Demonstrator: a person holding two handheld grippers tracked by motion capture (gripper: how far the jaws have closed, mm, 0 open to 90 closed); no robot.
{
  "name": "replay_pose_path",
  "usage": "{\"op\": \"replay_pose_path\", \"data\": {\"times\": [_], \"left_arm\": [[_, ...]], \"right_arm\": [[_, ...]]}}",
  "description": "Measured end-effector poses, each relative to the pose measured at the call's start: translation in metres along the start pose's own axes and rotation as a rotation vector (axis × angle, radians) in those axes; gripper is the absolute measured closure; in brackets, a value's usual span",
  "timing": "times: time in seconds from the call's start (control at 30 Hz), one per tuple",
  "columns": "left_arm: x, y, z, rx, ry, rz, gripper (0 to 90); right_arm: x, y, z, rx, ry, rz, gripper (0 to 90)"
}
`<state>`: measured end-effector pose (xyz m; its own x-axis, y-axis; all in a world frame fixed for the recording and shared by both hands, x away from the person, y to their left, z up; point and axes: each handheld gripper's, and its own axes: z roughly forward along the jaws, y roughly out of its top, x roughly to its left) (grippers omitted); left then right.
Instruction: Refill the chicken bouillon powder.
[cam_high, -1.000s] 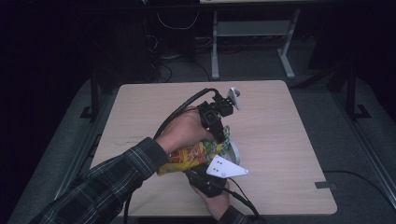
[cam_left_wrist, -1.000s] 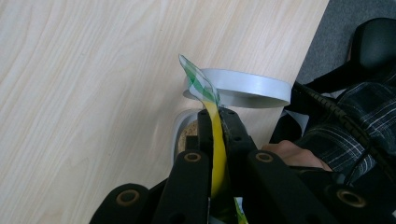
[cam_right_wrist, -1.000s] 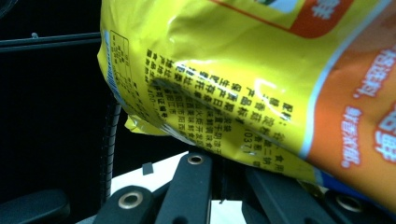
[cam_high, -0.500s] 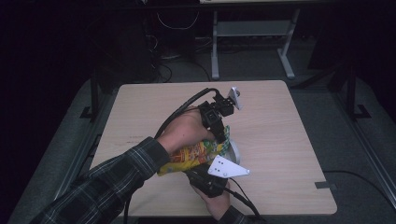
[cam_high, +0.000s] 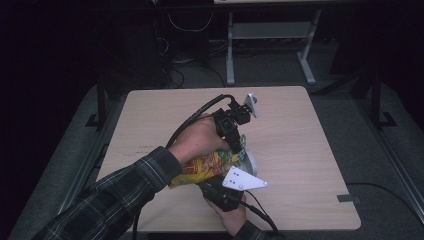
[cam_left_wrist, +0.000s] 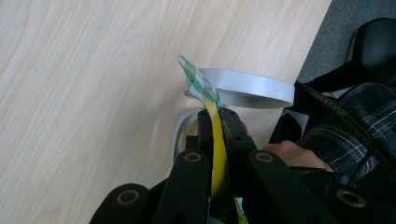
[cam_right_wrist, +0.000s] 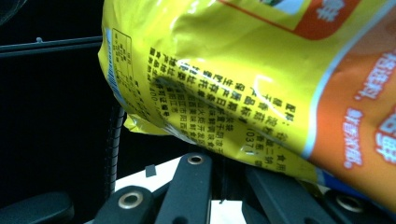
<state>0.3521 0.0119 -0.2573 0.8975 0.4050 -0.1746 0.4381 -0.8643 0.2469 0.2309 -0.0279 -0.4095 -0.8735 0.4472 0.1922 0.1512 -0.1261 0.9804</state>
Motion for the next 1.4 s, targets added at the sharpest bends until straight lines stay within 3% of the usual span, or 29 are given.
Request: {"op": "replay_pose_path", "data": {"times": [1.4], "left_arm": [[0.0019,0.0020,0.0022,0.018,-0.002,-0.010,88.4]], "right_arm": [[-0.0013,-0.0008,-0.0003,0.003,0.006,-0.001,90.0]]}}
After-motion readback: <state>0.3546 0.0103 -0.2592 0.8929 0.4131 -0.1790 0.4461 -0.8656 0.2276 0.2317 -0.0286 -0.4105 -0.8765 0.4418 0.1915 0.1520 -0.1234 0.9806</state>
